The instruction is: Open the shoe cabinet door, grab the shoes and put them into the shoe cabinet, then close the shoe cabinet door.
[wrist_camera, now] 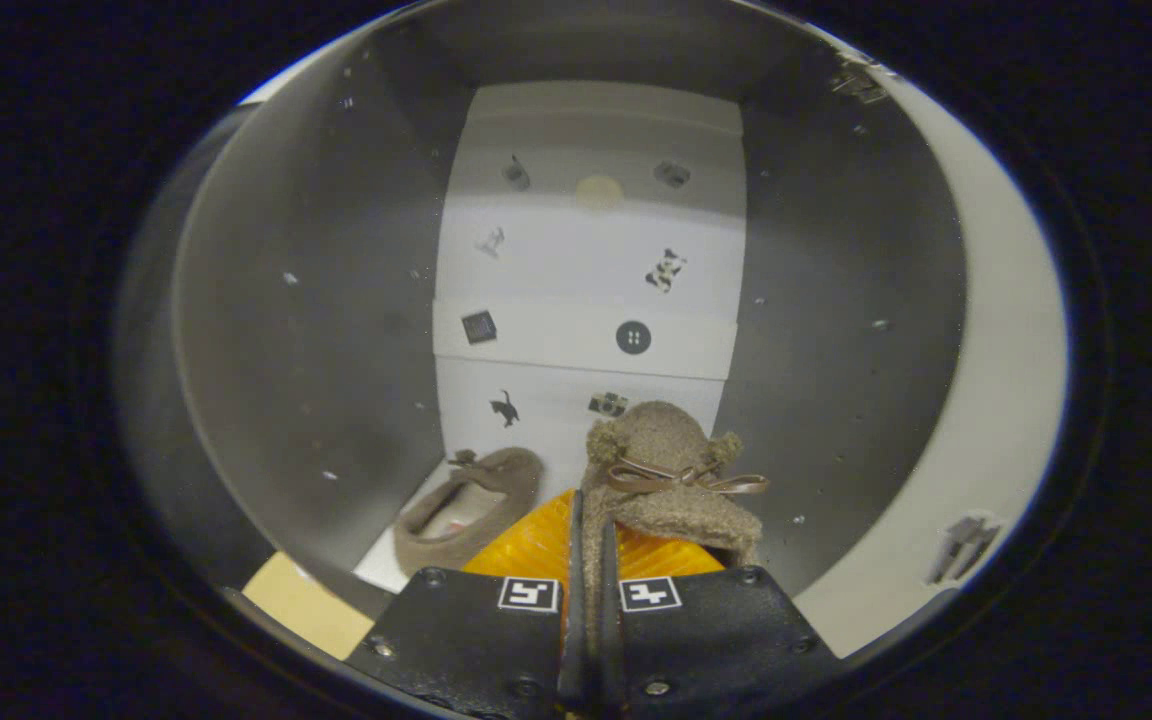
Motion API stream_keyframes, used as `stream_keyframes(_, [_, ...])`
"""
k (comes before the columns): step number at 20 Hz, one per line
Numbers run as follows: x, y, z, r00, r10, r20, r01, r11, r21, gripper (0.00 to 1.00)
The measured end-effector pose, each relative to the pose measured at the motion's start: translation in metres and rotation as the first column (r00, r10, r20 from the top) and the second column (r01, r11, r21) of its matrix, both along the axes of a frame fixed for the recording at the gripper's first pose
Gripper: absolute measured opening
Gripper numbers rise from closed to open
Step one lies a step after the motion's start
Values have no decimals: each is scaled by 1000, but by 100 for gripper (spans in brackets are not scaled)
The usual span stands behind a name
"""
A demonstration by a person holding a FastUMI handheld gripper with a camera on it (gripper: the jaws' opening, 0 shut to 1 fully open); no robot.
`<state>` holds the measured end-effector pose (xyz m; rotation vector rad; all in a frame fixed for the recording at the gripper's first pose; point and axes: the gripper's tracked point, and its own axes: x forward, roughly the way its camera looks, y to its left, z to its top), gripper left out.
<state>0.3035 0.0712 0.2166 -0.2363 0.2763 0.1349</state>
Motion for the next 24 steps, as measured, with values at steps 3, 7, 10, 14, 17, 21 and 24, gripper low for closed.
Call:
stream_keyframes(3, [45,2,-22,999,15,-29,-16,998,-55,9])
stream_keyframes(7, [83,6,-47,998,15,-60,-20,996,-83,10])
stream_keyframes(10, [103,11,-62,996,18,-87,-26,996,-80,10])
stream_keyframes(14, [114,12,-74,995,4,-98,-9,998,-58,15])
stream_keyframes(17, [111,13,-71,995,4,-100,-10,999,-52,21])
stream_keyframes(21, [100,10,-67,992,-2,-123,-6,998,-67,34])
stream_keyframes(24, [90,1,-63,991,-28,-130,20,998,-64,45])
